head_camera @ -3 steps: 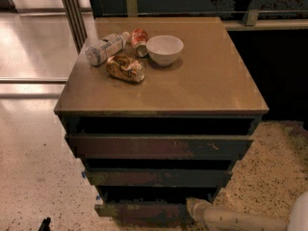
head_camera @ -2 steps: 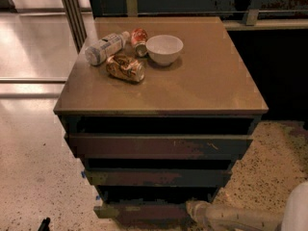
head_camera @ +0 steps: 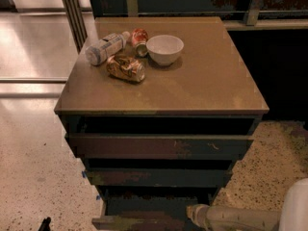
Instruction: Open bottom drawer
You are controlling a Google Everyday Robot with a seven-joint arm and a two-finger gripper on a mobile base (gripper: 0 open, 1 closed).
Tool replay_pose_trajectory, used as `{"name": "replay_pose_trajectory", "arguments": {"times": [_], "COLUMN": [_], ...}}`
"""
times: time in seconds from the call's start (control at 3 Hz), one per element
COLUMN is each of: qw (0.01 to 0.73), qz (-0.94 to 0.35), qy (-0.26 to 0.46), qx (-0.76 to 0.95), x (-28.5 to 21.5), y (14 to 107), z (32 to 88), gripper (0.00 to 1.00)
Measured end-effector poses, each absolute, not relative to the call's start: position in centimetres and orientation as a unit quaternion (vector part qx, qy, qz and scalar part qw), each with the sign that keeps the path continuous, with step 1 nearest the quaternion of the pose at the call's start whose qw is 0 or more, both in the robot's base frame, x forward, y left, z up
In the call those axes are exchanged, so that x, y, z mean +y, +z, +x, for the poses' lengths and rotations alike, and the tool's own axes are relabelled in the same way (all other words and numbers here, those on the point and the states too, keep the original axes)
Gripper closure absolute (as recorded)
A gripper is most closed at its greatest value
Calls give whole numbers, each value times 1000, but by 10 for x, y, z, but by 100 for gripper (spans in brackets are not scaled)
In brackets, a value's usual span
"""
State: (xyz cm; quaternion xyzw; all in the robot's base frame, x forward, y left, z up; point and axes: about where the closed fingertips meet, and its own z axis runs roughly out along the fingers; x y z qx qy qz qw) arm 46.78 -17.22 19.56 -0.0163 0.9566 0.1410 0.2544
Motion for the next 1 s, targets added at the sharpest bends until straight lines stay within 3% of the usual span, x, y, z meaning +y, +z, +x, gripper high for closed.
{"name": "replay_pose_trajectory", "arguments": {"times": [0.67, 1.0], "qw": [177, 176], "qz": [-27, -27], "qy": [141, 141], "qx": [974, 974], "x": [-183, -183], "y": [167, 169], "z": [436, 436], "gripper": [100, 100]}}
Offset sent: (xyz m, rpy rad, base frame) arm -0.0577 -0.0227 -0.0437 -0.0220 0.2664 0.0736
